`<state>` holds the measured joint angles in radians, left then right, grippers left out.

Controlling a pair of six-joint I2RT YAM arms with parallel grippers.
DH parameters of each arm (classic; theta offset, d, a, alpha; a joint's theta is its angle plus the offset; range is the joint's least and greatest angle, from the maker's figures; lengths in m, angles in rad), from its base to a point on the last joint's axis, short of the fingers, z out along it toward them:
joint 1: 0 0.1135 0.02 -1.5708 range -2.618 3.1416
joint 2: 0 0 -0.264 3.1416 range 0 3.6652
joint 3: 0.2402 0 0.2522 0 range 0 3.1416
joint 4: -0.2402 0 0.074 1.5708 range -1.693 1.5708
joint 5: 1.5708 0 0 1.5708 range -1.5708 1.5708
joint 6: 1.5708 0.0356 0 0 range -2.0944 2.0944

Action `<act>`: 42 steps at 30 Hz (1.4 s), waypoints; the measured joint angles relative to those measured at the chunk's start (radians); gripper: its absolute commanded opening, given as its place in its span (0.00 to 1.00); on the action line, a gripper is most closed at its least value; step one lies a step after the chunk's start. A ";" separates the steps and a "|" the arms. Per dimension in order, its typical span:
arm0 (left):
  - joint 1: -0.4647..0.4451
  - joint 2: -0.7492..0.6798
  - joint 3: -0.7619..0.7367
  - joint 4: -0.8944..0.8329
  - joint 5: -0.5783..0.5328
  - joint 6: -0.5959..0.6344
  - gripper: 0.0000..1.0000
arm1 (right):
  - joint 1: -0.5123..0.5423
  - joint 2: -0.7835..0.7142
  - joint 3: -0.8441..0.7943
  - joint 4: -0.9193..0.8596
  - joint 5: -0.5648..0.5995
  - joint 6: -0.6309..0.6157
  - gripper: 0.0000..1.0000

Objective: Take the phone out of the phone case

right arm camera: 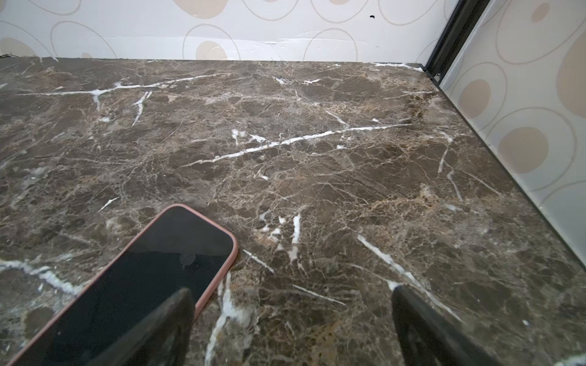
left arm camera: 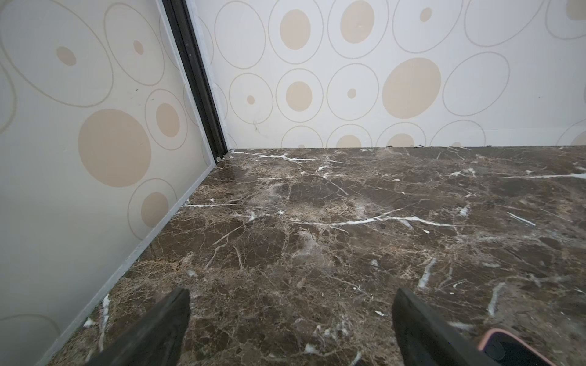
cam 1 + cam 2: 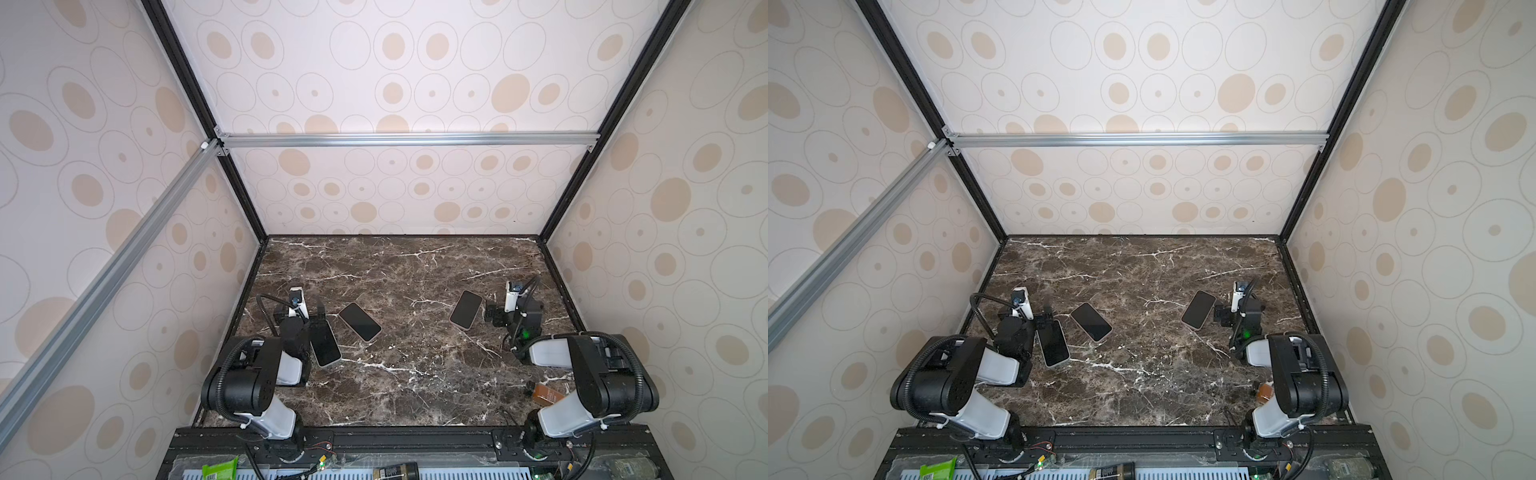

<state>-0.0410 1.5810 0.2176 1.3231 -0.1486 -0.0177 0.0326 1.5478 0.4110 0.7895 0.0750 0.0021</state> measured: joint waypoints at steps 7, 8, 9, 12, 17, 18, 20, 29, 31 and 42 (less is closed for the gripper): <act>0.000 0.000 0.000 0.000 0.005 0.000 0.99 | 0.001 0.000 0.000 0.000 0.000 0.000 1.00; 0.000 0.000 0.000 0.000 0.005 0.000 0.99 | 0.001 0.000 0.000 0.000 0.000 0.000 1.00; 0.000 0.000 0.000 0.000 0.005 0.000 0.99 | 0.001 0.000 0.000 0.000 0.000 0.000 1.00; 0.000 0.000 0.000 0.000 0.006 0.000 0.99 | 0.001 0.000 0.000 0.000 0.000 0.000 0.99; 0.000 0.000 0.000 0.000 0.007 0.000 0.99 | 0.001 0.000 0.000 0.000 0.000 0.000 1.00; 0.000 0.000 0.000 0.000 0.007 0.000 0.99 | 0.001 0.000 0.000 0.000 0.000 0.000 1.00; 0.000 0.000 0.000 0.000 0.008 0.000 0.99 | 0.001 0.000 0.000 0.000 0.000 0.000 1.00; -0.002 -0.003 -0.001 0.001 -0.001 0.000 0.99 | 0.001 0.000 0.000 0.000 0.000 0.000 1.00; -0.014 -0.025 -0.009 -0.007 -0.026 0.003 0.99 | 0.001 -0.002 0.000 0.002 -0.008 -0.002 1.00; -0.210 -0.412 0.135 -0.465 -0.277 -0.093 0.99 | 0.017 -0.339 0.020 -0.228 0.005 0.039 1.00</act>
<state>-0.2512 1.1687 0.3527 0.8577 -0.4255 -0.1108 0.0498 1.2091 0.4313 0.5613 0.0795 0.0410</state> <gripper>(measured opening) 0.990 0.996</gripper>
